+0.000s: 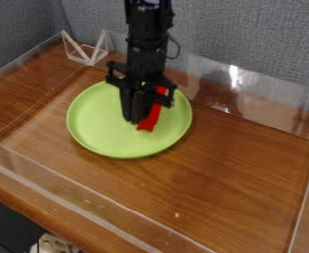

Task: Put the red object on the left side

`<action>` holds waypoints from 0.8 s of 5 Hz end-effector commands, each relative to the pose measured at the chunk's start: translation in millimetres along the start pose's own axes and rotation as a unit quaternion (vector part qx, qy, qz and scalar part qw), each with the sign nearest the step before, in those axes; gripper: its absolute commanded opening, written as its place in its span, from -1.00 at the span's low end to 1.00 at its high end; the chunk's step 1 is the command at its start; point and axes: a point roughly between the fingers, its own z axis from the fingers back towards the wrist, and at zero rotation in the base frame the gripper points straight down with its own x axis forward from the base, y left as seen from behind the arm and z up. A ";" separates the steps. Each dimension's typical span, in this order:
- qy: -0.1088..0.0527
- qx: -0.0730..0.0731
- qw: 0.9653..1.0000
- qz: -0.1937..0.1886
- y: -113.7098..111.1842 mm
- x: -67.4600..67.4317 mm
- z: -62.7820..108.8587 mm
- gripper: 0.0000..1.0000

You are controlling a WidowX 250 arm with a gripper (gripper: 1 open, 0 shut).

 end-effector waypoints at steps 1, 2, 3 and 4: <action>-0.055 0.004 0.998 -0.011 -3.0 2.0 49.8 -1.00; -0.096 0.002 0.995 0.002 3.5 -2.6 96.8 -1.00; -0.120 0.000 0.993 0.001 2.4 -2.0 127.2 -1.00; -0.104 -0.001 0.994 0.021 -1.5 2.1 103.3 1.00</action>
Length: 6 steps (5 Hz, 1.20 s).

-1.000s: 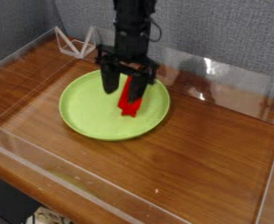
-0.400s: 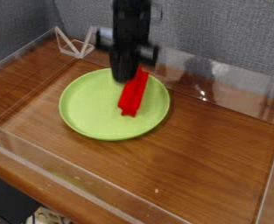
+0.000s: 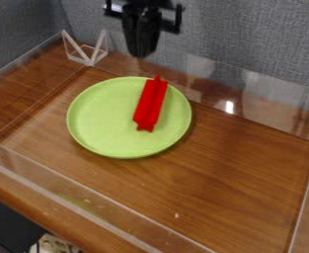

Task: Put the red object on the left side

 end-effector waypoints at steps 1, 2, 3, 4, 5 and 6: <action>-0.004 0.007 1.000 0.020 -1.9 3.4 -14.0 1.00; 0.010 0.011 0.998 0.063 -0.6 11.4 -40.9 1.00; 0.024 0.014 0.994 0.106 1.2 18.8 -67.0 1.00; 0.030 0.016 0.994 0.104 -9.3 23.3 -72.4 -1.00; -0.006 0.021 0.989 0.148 0.3 12.7 -40.2 -1.00; -0.034 0.026 0.978 0.204 20.2 -5.2 -10.5 -1.00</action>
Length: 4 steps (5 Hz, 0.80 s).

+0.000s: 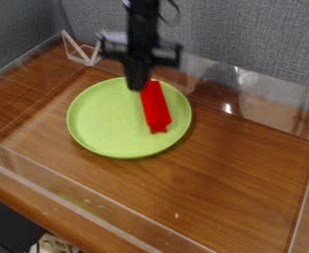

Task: Put the red object on the left side

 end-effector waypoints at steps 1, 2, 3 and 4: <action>-0.031 -0.002 0.999 0.041 41.0 -6.9 25.9 -1.00; -0.026 -0.006 0.999 0.040 32.6 -10.0 21.8 -1.00; -0.024 -0.012 1.000 -0.013 23.1 -20.6 31.0 -1.00; -0.023 -0.018 0.998 -0.058 17.4 -30.1 39.4 -1.00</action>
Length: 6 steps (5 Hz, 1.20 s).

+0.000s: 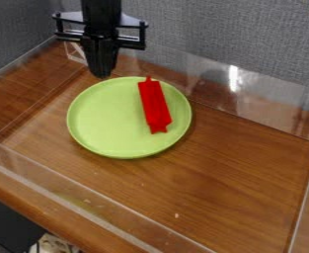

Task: Put the red object on the left side

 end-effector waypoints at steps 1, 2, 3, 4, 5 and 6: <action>-0.024 -0.007 0.999 -0.047 -8.4 -7.7 23.0 -1.00; -0.020 -0.007 0.998 -0.051 -19.6 -4.5 13.2 -1.00; -0.012 -0.003 0.999 -0.046 -17.8 -3.9 1.6 -1.00; -0.022 -0.004 0.999 -0.047 -23.4 -6.0 -1.5 -1.00; -0.032 -0.009 0.998 -0.050 -33.9 -3.0 -5.4 -1.00; -0.044 -0.011 0.998 -0.046 -32.8 2.8 -5.9 -1.00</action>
